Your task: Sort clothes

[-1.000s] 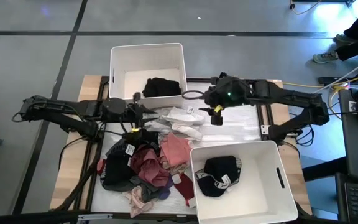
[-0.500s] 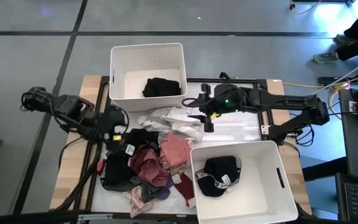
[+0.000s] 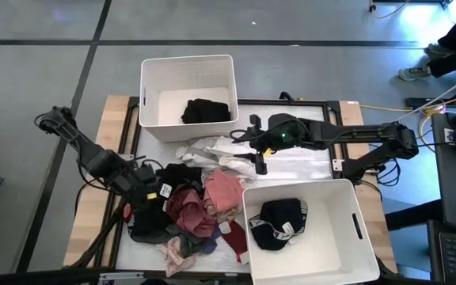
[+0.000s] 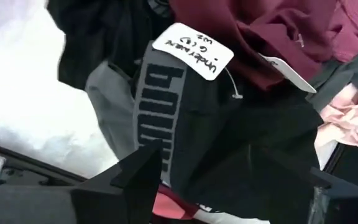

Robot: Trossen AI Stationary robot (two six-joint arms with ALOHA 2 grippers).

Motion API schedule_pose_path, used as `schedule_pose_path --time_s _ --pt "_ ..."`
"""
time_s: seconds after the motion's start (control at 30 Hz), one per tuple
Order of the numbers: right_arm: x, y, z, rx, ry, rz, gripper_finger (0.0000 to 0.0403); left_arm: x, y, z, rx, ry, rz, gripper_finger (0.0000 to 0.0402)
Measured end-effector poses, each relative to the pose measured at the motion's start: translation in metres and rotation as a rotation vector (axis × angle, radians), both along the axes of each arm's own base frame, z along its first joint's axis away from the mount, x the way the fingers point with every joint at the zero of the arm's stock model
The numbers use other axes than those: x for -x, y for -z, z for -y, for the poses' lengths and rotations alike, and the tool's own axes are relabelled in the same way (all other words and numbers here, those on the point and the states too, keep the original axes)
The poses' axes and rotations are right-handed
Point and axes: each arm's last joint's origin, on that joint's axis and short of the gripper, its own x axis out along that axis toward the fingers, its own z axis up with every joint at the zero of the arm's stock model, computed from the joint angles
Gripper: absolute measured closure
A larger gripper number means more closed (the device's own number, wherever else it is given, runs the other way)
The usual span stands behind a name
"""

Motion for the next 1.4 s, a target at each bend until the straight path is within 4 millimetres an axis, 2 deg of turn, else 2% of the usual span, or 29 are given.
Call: schedule_pose_path --time_s 0.27,0.43,0.57,0.77,0.83,0.9,1.13,1.4 --pt "-0.003 0.007 0.000 -0.019 0.003 0.046 0.0196 0.004 0.029 0.002 -0.025 0.034 -0.052 0.0176" --pt "-0.004 0.008 -0.003 -0.022 -0.014 0.068 0.0196 0.002 0.038 0.004 -0.017 0.079 -0.038 0.0185" --pt "-0.009 0.011 -0.008 -0.016 -0.020 0.082 0.0196 0.003 0.043 0.003 -0.039 0.118 -0.047 0.0230" --pt "-0.014 0.015 -0.021 -0.016 -0.054 0.084 0.0196 0.000 0.042 0.006 -0.037 0.195 -0.005 0.0336" --pt "-0.015 0.018 -0.025 -0.006 -0.044 0.067 0.0196 -0.001 0.041 0.007 -0.030 0.230 0.021 0.0374" --pt "-0.016 0.019 -0.029 0.008 -0.024 0.069 0.0196 -0.001 0.038 0.006 -0.024 0.249 0.041 0.0394" --pt "-0.022 0.029 -0.039 0.054 0.046 0.035 0.0196 0.000 0.010 0.006 0.010 0.281 0.154 0.0399" --pt "-0.031 0.040 -0.040 0.058 0.056 0.029 0.0196 -0.003 -0.022 0.004 -0.059 0.332 0.302 0.0401"
